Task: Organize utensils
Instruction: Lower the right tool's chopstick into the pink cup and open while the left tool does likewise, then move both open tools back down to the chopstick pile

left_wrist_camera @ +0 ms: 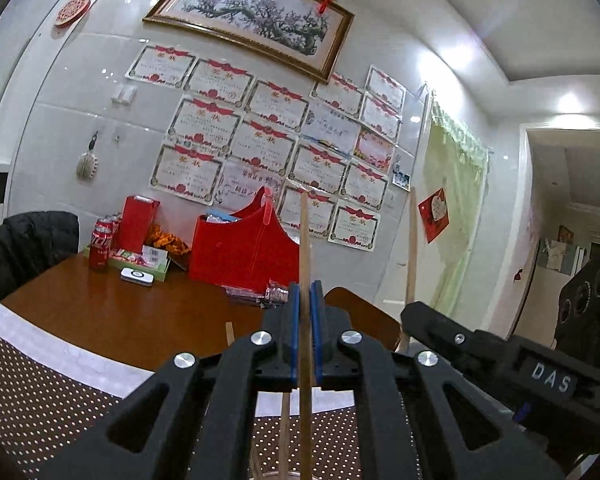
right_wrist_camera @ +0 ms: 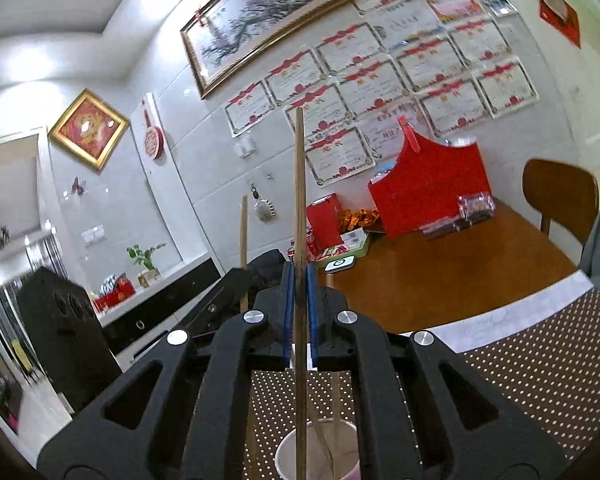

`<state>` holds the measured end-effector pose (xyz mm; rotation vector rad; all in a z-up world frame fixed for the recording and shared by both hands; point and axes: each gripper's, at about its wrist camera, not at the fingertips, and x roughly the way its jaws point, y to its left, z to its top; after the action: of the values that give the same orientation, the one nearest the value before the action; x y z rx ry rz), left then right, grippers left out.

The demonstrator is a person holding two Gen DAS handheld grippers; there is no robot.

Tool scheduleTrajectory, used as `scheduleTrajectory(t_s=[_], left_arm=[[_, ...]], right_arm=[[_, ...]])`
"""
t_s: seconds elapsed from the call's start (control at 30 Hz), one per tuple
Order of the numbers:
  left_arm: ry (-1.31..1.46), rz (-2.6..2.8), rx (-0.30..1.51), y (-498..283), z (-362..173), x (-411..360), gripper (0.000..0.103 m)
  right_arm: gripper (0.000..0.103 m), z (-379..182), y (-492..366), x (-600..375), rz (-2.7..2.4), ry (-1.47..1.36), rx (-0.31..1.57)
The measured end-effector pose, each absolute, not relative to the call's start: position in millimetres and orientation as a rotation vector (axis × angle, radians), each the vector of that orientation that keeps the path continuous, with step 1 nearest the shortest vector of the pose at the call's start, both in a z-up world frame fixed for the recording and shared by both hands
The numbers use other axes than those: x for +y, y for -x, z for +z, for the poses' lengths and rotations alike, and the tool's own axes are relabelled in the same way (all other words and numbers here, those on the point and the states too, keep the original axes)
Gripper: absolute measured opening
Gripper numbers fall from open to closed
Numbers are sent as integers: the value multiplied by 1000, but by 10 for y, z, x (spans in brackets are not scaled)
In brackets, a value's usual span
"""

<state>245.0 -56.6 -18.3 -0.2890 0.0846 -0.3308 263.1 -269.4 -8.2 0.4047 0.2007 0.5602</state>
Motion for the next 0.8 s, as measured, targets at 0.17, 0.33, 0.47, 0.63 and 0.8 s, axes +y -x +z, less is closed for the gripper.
scheduleTrajectory(t_s=[0.17, 0.33, 0.47, 0.63, 0.8], left_arm=[[296, -310, 75, -2514, -228, -530, 5], [295, -288, 89, -2618, -297, -556, 5], [295, -276, 122, -2645, -401, -572, 5], [219, -246, 191, -2550, -480, -546, 40], [177, -213, 210, -2320, -435, -394, 71]], right_arm=[[6, -190, -2726, -2697, 549, -408, 212], [6, -303, -2760, -2661, 537, -407, 238], [7, -347, -2785, -2662, 528, -401, 259], [54, -448, -2899, -2664, 519, -414, 370], [95, -409, -2785, -2781, 451, -453, 317]])
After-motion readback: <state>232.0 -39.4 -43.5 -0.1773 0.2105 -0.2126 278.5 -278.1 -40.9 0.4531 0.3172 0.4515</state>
